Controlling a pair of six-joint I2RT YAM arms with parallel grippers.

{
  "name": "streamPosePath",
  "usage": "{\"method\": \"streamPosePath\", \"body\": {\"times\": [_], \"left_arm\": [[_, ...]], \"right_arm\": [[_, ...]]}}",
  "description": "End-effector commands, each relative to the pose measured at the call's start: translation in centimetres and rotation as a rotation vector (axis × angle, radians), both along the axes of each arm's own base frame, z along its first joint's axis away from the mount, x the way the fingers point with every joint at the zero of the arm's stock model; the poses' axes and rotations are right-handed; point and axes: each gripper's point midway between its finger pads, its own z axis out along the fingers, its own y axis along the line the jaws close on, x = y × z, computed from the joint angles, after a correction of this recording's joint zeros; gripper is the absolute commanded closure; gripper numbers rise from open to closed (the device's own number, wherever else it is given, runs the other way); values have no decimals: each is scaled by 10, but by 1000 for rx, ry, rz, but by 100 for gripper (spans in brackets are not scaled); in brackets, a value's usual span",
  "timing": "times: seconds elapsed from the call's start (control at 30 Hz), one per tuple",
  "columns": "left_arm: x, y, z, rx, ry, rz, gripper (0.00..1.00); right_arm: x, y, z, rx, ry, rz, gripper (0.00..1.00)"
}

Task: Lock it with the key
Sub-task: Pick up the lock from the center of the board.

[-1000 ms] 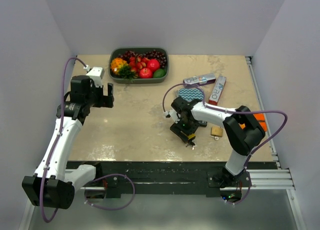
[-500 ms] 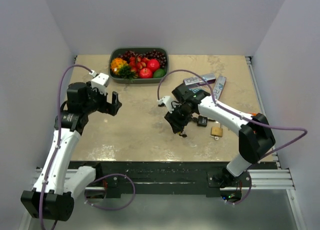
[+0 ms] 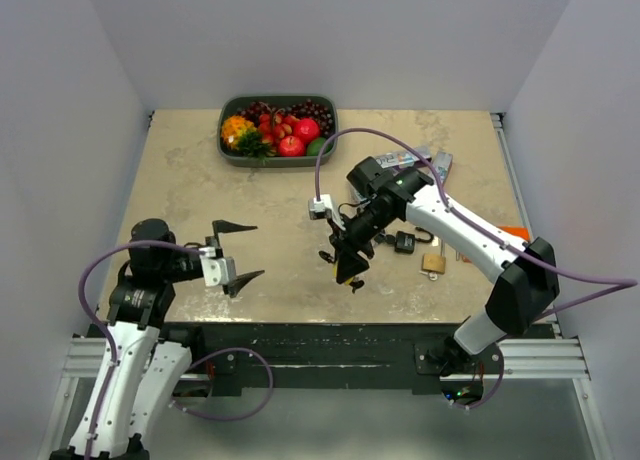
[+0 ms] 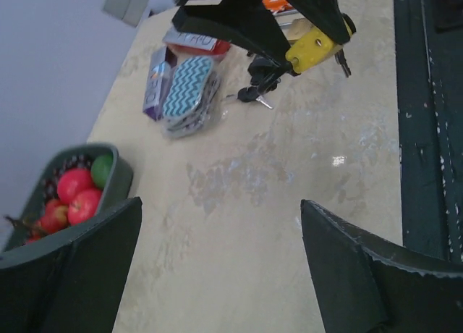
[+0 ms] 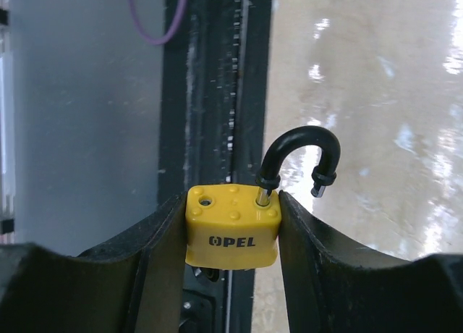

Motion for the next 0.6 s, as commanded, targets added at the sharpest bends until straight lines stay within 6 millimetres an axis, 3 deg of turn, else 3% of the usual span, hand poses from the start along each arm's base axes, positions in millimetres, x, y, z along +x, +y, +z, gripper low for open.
{"method": "streamPosePath", "body": {"times": [0.0,0.23,0.57], "left_arm": [[-22,-29,3,51,-258,-305,9],[-31,-66,-3,61,-245,-435,32],[-52,-111,-7,43,-225,-512,46]], "right_arm": [[-37,6,30,132,87,144,100],[-47,21,37,156,148,193,100],[-58,29,39,156,180,211,100]]}}
